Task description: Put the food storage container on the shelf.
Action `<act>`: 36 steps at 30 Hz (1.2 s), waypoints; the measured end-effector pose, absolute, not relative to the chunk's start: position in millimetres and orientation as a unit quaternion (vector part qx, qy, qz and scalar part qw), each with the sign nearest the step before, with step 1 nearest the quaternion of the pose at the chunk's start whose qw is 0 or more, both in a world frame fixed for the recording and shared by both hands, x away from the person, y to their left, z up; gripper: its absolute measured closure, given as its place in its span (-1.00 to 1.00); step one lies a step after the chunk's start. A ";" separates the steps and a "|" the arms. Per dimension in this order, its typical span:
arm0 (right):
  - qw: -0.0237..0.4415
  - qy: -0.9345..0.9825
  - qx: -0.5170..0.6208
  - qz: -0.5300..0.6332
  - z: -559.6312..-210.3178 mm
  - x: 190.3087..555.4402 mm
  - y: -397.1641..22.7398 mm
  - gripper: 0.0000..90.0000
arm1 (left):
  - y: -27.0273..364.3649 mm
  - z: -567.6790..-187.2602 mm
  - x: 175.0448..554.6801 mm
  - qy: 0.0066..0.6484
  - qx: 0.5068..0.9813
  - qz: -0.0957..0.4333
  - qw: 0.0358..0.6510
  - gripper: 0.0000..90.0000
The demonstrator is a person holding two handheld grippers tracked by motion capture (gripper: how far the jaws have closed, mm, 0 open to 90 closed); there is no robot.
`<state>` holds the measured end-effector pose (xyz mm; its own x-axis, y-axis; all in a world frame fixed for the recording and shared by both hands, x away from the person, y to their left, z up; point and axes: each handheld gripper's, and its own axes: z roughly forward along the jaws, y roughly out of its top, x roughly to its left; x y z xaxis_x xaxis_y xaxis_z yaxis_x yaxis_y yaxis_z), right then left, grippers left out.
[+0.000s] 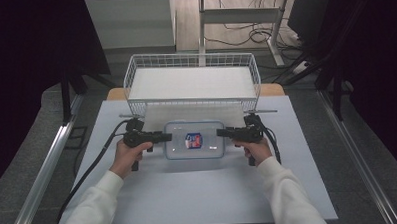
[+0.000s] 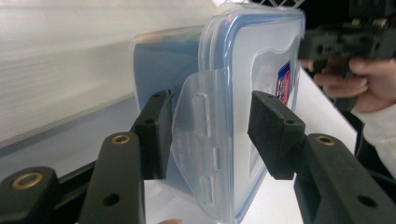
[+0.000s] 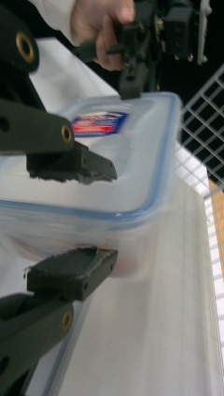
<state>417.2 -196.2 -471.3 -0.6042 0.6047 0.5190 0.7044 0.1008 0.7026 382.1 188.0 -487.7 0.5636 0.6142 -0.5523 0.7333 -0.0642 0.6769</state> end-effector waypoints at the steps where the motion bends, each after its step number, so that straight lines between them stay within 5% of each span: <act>1: 0.047 -0.738 -0.444 -0.506 -472.2 418.2 -196.1 0.25 | 188.7 -489.9 384.1 0.461 0.725 -0.061 0.508 0.13; 10: 0.032 -0.730 -0.462 -0.502 -476.9 427.3 -190.4 0.24 | 194.3 -506.3 402.5 0.494 0.691 -0.090 0.520 0.09; 19: -0.010 -0.720 -0.499 -0.482 -486.0 426.0 -179.1 0.05 | 189.3 -512.0 406.7 0.525 0.671 -0.062 0.520 0.02; 29: -0.047 -0.713 -0.491 -0.498 -473.1 409.4 -186.8 -0.14 | 194.6 -498.8 389.2 0.511 0.689 -0.015 0.514 -0.32; 36: -0.100 -0.762 -0.427 -0.476 -453.9 376.1 -194.3 -0.08 | 202.3 -483.8 355.4 0.482 0.721 0.012 0.498 -0.34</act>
<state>376.1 -194.3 -453.9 -0.6149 0.7468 0.2534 0.5560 0.1827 0.8108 355.4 202.3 -483.8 0.5355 0.7064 -0.4629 0.6833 -0.0403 0.7290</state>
